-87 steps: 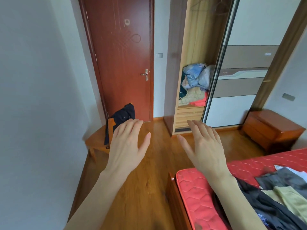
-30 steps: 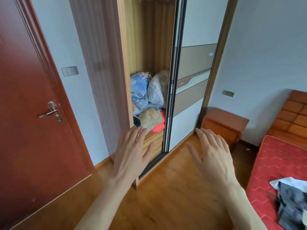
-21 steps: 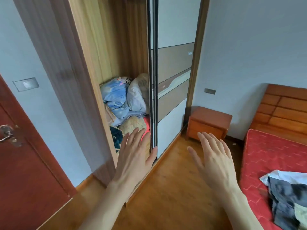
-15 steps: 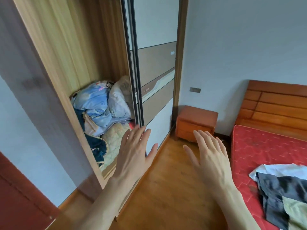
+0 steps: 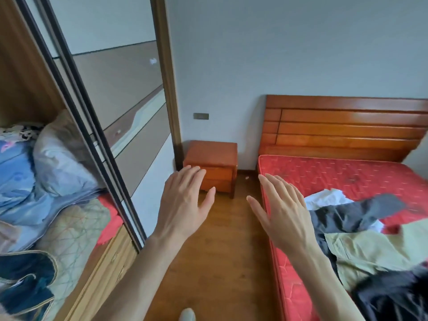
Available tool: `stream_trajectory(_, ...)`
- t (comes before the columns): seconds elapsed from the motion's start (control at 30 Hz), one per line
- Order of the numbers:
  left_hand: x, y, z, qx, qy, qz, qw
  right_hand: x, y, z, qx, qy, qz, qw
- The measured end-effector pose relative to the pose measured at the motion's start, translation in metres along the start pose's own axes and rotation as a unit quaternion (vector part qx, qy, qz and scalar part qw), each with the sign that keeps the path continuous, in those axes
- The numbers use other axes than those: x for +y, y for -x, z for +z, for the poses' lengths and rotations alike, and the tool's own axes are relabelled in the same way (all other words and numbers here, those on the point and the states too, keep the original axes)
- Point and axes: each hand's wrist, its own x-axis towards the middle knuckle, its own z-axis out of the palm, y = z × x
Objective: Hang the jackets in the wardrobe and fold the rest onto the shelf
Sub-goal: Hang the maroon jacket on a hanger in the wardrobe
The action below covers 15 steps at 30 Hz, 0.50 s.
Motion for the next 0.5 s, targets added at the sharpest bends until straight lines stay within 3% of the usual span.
stream_trajectory(0.17, -0.020, -0.072, 0.058, 0.024, 0.036, 0.057, 0.997, 0.024, -0.048, 0.035, 0.009, 0.029, 0.037, 0.999)
stream_trajectory(0.5, 0.004, -0.200, 0.162, -0.028, 0.124, 0.189, 0.974, 0.082, -0.120, 0.062, 0.051, 0.094, 0.177, 0.978)
